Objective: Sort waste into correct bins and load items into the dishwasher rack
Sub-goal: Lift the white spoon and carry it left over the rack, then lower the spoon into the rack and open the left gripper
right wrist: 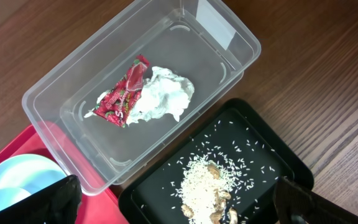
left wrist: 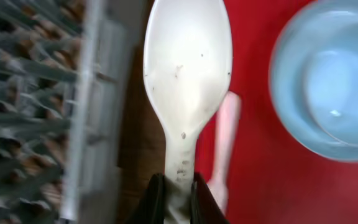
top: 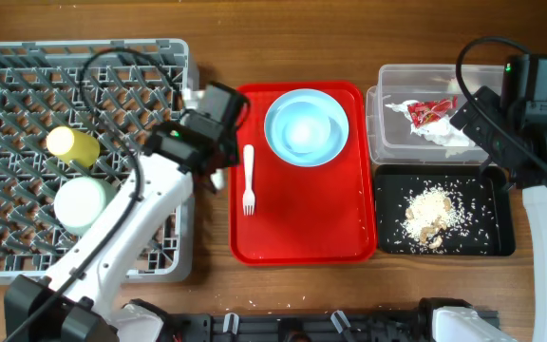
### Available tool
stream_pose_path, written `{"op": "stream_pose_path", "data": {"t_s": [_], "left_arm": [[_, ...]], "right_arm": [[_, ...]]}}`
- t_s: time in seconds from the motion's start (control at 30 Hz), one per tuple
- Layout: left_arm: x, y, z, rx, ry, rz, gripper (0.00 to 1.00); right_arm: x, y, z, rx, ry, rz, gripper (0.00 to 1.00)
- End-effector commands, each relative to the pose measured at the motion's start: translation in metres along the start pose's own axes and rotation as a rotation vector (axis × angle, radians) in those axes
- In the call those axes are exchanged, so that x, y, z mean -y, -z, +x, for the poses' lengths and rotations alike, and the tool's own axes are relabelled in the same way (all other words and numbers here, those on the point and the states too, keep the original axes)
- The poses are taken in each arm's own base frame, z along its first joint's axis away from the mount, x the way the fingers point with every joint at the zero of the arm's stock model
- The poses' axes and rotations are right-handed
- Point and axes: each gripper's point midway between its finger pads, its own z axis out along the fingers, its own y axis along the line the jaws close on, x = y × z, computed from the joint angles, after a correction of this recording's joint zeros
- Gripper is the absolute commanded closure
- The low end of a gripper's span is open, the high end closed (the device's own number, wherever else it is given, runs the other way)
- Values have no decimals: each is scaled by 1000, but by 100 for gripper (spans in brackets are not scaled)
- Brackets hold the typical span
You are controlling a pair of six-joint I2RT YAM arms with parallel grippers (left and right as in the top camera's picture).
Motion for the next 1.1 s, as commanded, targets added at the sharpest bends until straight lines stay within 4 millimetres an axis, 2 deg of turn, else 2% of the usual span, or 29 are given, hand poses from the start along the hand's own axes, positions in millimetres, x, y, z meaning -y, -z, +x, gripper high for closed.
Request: {"op": "stream_pose_path", "data": {"t_s": [0.0, 0.07, 0.17, 0.27, 0.3, 0.37, 0.4, 0.67, 0.73, 0.87, 1.07], "left_arm": [[-56, 6, -32, 130, -20, -221, 96], [-81, 9, -47, 183, 19, -310, 96], [-102, 5, -61, 194, -7, -344, 96], [-116, 2, -64, 172, -38, -354, 96], [-111, -2, -61, 143, -107, -312, 96], [-87, -10, -47, 63, -278, -166, 96], [-84, -10, -45, 52, -291, -146, 96], [-80, -14, -44, 51, -197, -120, 96], [-71, -25, -36, 6, -189, -74, 96], [-71, -51, -25, -72, -169, -97, 96], [-77, -56, -27, -65, -134, -141, 96]], "right_arm": [[4, 0, -4, 15, -4, 23, 0], [4, 0, -4, 15, -4, 23, 0], [4, 0, -4, 15, -3, 23, 0], [4, 0, -4, 15, -4, 23, 0], [4, 0, -4, 15, -4, 23, 0], [4, 0, -4, 15, -4, 23, 0], [4, 0, -4, 15, -4, 23, 0], [4, 0, -4, 16, -4, 23, 0], [4, 0, -4, 15, -3, 23, 0], [4, 0, -4, 15, -3, 23, 0], [4, 0, -4, 15, -4, 23, 0]]}}
